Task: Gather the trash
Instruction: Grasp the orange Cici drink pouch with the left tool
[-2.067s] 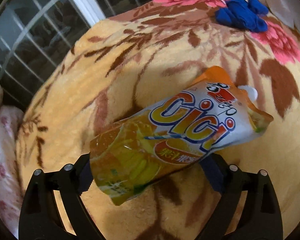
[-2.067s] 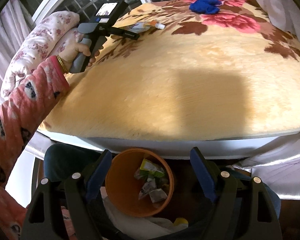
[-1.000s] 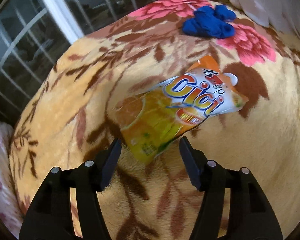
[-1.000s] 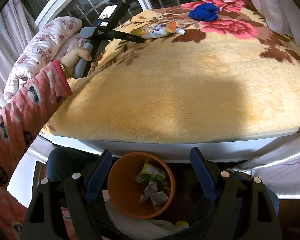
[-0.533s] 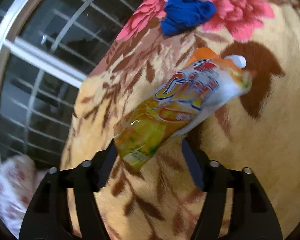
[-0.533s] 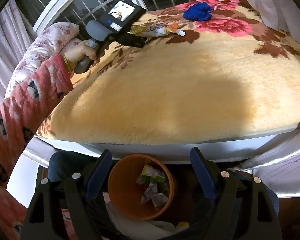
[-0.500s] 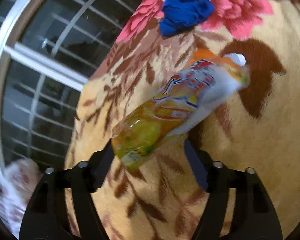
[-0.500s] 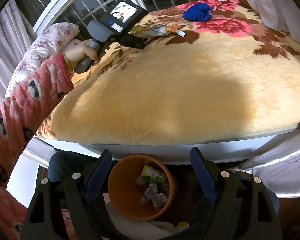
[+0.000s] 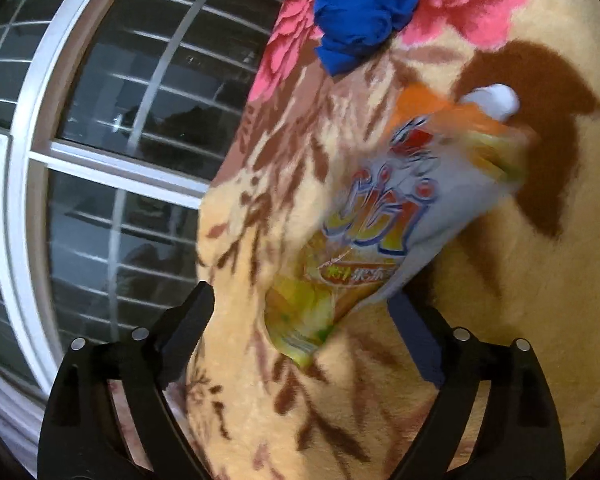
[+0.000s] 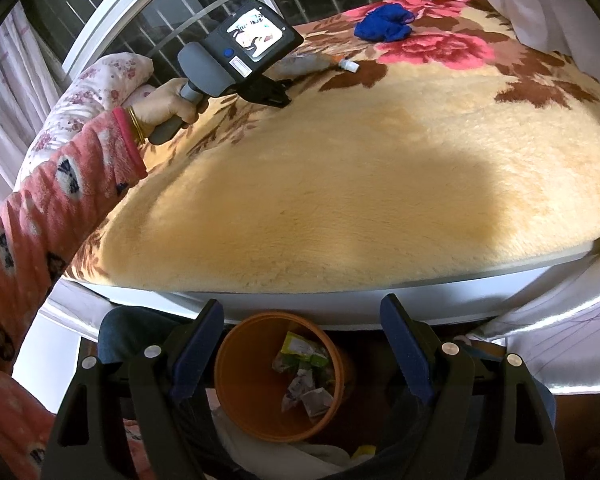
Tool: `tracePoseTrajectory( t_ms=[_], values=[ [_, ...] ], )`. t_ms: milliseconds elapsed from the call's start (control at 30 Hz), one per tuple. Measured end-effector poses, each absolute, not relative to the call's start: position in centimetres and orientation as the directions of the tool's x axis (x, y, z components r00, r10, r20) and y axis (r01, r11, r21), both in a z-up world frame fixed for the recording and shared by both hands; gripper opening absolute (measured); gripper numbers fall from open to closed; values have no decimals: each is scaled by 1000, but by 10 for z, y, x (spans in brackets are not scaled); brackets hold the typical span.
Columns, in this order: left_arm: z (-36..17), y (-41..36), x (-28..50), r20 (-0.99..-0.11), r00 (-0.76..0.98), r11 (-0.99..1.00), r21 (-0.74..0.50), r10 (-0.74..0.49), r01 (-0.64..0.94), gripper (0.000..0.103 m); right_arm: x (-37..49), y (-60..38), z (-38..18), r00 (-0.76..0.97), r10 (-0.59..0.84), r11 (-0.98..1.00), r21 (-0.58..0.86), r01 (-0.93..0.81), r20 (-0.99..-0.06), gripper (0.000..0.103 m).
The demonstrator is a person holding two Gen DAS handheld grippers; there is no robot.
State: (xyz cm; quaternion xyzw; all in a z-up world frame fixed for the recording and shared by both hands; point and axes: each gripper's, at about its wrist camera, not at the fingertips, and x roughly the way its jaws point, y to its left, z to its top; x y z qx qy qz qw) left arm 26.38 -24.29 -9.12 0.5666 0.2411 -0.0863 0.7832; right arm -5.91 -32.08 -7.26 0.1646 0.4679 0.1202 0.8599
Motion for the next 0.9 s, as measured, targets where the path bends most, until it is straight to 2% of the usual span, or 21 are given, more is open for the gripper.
tracePoseTrajectory(
  t_ms=[333,400,433,700,900],
  values=[
    [-92,-253,259,-502,860,295,839,94,458,86,-59,-319,-70,540,353,921,385,-58,-764,79],
    [-94,-256,260,-535,840,305,818,92,488,66,-61,-320,-68,544,349,923,382,-58,-763,79],
    [-94,-257,262,-557,826,321,801,91,505,48,-62,-321,-68,546,347,923,380,-56,-763,79],
    [-80,-253,262,-604,797,424,730,32,536,40,-55,-330,-63,560,322,931,364,-39,-764,79],
    [-57,-235,256,-602,798,566,652,-18,505,32,-24,-351,-44,611,256,952,306,-23,-749,79]
  ],
)
